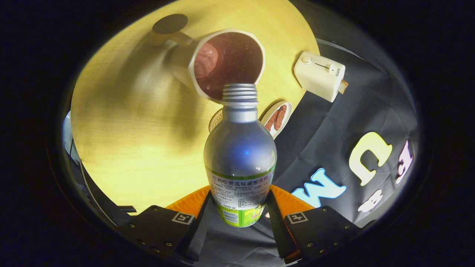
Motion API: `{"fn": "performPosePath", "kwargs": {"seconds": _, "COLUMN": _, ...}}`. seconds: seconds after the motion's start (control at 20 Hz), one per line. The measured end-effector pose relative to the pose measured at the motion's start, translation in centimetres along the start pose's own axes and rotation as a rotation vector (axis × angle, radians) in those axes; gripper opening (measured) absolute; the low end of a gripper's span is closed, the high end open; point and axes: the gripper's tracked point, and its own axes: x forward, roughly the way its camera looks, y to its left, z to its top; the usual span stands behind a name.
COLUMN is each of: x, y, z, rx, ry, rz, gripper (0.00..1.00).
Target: Take the bottle from table, then pour the juice into the cup, finally place the bottle on the coaster
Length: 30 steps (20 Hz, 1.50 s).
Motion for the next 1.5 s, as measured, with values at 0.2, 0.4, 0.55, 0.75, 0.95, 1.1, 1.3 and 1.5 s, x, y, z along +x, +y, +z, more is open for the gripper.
{"fn": "performPosePath", "kwargs": {"seconds": 0.2, "x": 0.7, "y": 2.1, "z": 0.6, "rx": 0.17, "ry": -0.081, "rz": 0.048, "gripper": 0.75}}
{"fn": "performPosePath", "kwargs": {"seconds": 0.4, "x": 1.2, "y": 4.2, "z": 1.2, "rx": 0.387, "ry": -0.155, "rz": 0.111, "gripper": 0.76}}
{"fn": "performPosePath", "kwargs": {"seconds": 0.55, "x": 1.4, "y": 5.8, "z": 2.0, "rx": 0.519, "ry": -0.209, "rz": 0.167, "gripper": 0.76}}
{"fn": "performPosePath", "kwargs": {"seconds": 0.75, "x": 1.5, "y": 6.4, "z": 3.0, "rx": 0.682, "ry": -0.3, "rz": 0.205, "gripper": 0.76}}
{"fn": "performPosePath", "kwargs": {"seconds": 0.95, "x": 1.6, "y": 6.4, "z": 3.9, "rx": 0.86, "ry": -0.388, "rz": 0.253, "gripper": 0.76}}
{"fn": "performPosePath", "kwargs": {"seconds": 1.1, "x": 2.0, "y": 6.3, "z": 3.7, "rx": 0.966, "ry": -0.422, "rz": 0.294, "gripper": 0.76}}
{"fn": "performPosePath", "kwargs": {"seconds": 1.3, "x": 2.8, "y": 5.3, "z": 3.3, "rx": 1.112, "ry": -0.469, "rz": 0.32, "gripper": 0.76}}
{"fn": "performPosePath", "kwargs": {"seconds": 1.5, "x": 3.2, "y": 5.6, "z": 3.9, "rx": 1.207, "ry": -0.543, "rz": 0.359, "gripper": 0.76}}
